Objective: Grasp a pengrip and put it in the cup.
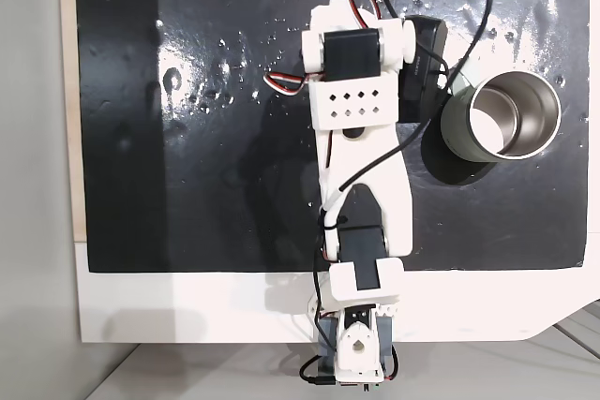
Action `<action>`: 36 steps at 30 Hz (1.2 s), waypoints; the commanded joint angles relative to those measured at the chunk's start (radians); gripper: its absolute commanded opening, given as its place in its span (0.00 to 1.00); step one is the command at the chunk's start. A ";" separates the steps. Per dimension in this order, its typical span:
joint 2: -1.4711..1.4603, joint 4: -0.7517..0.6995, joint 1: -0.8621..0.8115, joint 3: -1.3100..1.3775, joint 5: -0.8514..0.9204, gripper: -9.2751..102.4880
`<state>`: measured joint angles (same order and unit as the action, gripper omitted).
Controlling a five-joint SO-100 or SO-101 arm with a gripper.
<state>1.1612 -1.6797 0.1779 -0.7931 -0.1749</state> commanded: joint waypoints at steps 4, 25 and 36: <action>-0.118 -0.006 0.034 0.164 0.018 0.34; -0.489 -0.008 0.005 0.407 0.040 0.31; -0.646 -0.008 0.003 0.522 0.040 0.27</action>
<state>0.5170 -1.6736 0.1917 -0.3451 -0.1411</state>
